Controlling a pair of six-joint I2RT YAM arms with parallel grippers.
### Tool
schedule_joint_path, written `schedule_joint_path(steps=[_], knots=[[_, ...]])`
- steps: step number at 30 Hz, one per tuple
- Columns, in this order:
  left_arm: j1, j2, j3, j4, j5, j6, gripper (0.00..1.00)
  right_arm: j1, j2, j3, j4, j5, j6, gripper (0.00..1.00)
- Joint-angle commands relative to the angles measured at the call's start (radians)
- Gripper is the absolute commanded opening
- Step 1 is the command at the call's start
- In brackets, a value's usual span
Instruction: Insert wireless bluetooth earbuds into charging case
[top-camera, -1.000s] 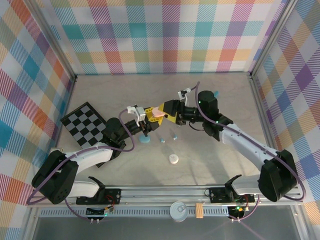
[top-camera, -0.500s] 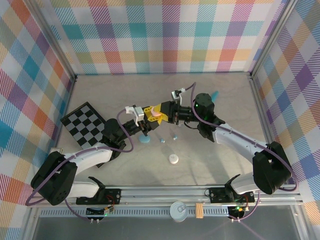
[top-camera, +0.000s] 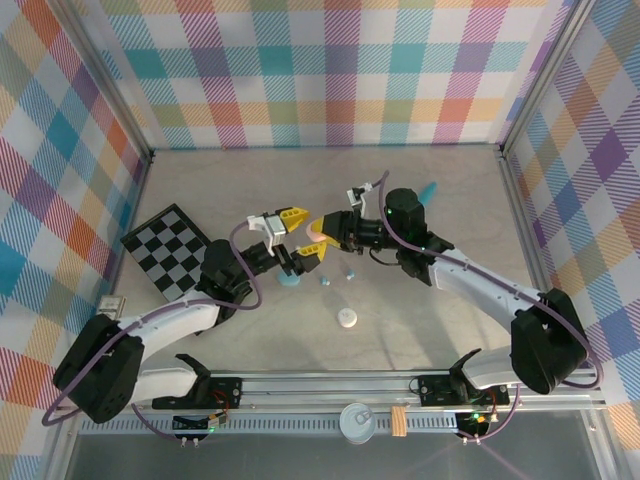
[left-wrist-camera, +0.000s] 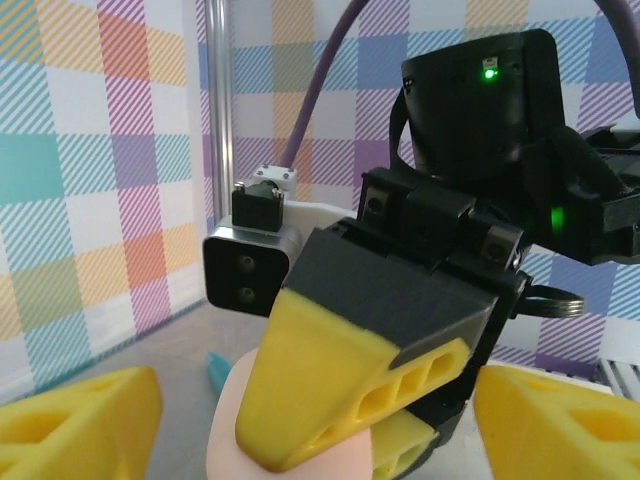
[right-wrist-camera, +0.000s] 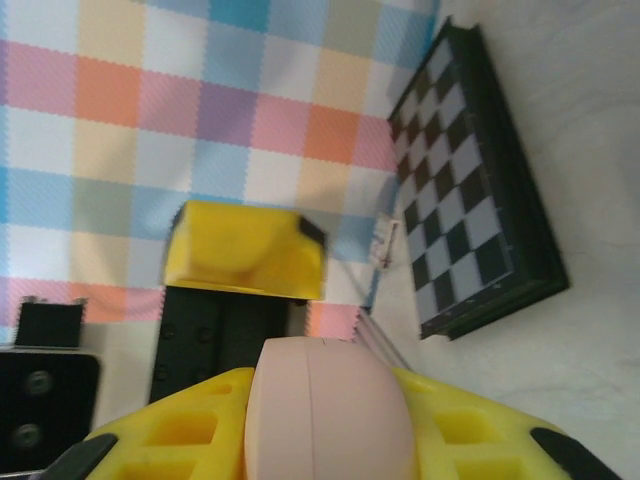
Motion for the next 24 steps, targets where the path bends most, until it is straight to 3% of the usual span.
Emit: schedule_joint_path(steps=[1,5,10,19,24], knots=[[-0.006,-0.054,-0.019,-0.136,-0.005,0.081,0.86,-0.033,-0.027,0.037,-0.178,0.112,-0.172,0.18],[-0.026,-0.109,-0.019,-0.364,-0.044,0.2,0.92,-0.084,0.039,0.08,-0.317,0.222,-0.3,0.18],[-0.061,-0.141,-0.006,-0.567,-0.143,0.298,1.0,-0.157,0.222,0.156,-0.358,0.277,-0.369,0.19],[-0.072,-0.117,-0.022,-0.619,-0.233,0.308,1.0,-0.19,0.599,0.392,-0.384,0.332,-0.393,0.21],[-0.072,-0.111,-0.025,-0.622,-0.247,0.302,1.0,-0.194,0.726,0.5,-0.41,0.341,-0.382,0.21]])
